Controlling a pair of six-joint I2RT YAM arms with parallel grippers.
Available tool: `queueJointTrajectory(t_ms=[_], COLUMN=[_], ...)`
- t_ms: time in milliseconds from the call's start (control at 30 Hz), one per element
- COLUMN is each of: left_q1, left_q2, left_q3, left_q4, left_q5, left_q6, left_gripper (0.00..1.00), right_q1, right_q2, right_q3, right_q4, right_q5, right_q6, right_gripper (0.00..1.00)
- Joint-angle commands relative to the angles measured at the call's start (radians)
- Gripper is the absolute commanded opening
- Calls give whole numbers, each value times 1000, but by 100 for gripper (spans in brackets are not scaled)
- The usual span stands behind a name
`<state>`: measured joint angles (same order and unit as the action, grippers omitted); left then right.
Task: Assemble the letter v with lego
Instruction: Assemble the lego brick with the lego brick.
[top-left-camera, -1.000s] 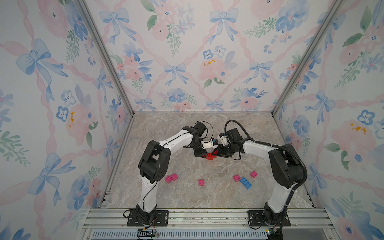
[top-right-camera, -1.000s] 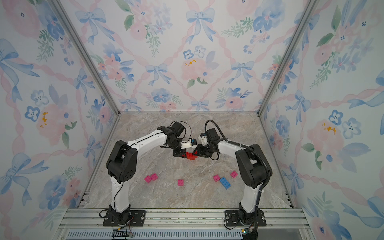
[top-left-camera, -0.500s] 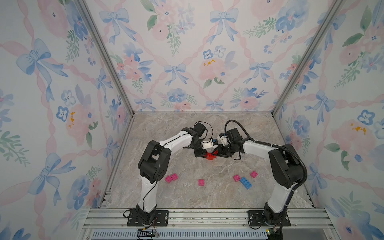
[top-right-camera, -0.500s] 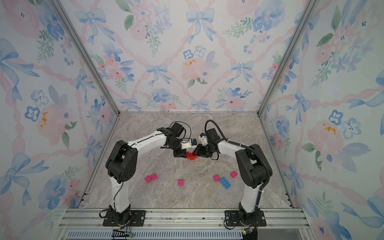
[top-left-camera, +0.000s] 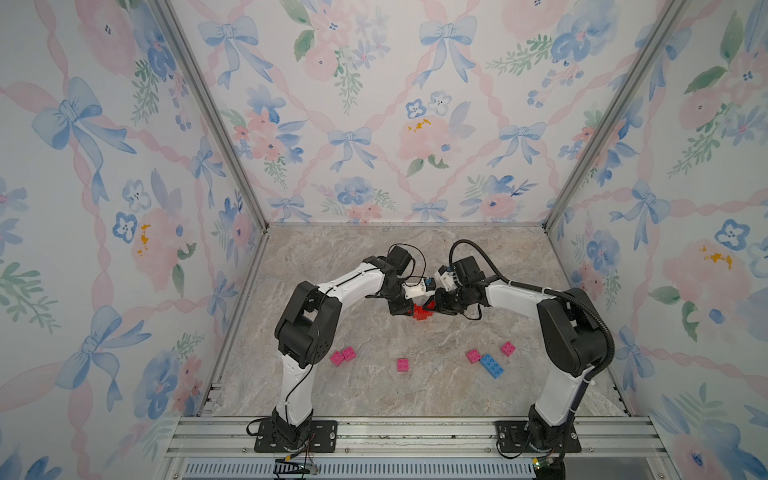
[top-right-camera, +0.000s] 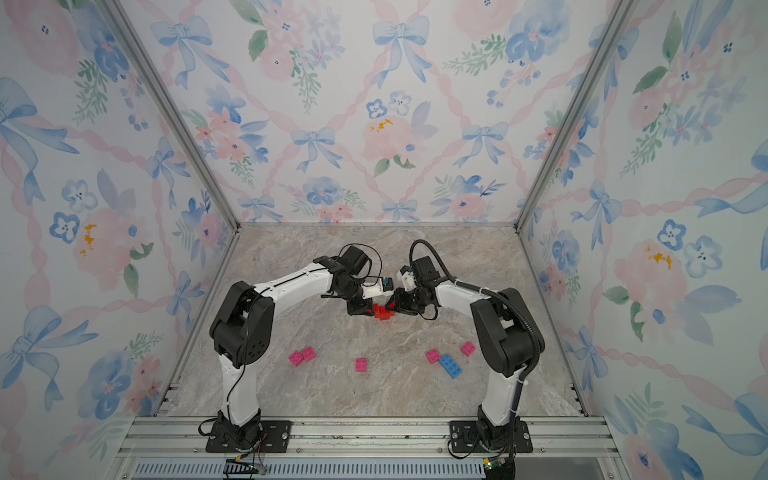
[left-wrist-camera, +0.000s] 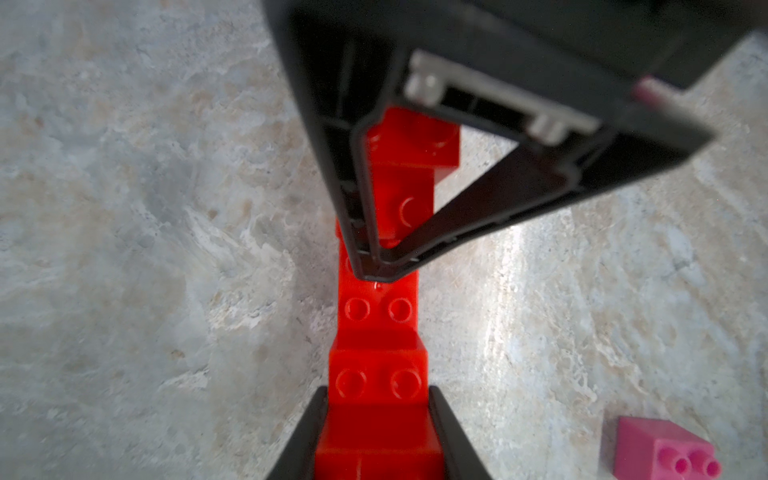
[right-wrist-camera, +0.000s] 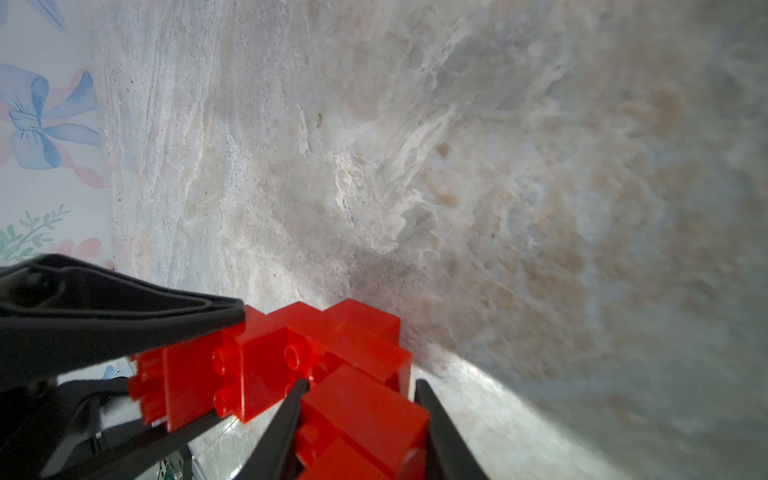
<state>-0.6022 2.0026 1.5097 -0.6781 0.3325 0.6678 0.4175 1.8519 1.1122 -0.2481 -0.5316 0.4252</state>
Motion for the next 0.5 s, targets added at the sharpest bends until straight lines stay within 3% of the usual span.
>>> queueJointTrajectory(t_ms=[0, 467], left_q1=[-14, -35], left_q2=[32, 33], left_q3=[-6, -3], left_q4=[-37, -37], left_q5=[-62, -83], left_q6=[-45, -71], left_gripper=[0, 0], right_q1=[-11, -15], right_q2=[18, 13], right_q3=[-7, -15], right_q4=[-36, -31], right_q5=[21, 16], right_q6=[-16, -14], right_gripper=[39, 39])
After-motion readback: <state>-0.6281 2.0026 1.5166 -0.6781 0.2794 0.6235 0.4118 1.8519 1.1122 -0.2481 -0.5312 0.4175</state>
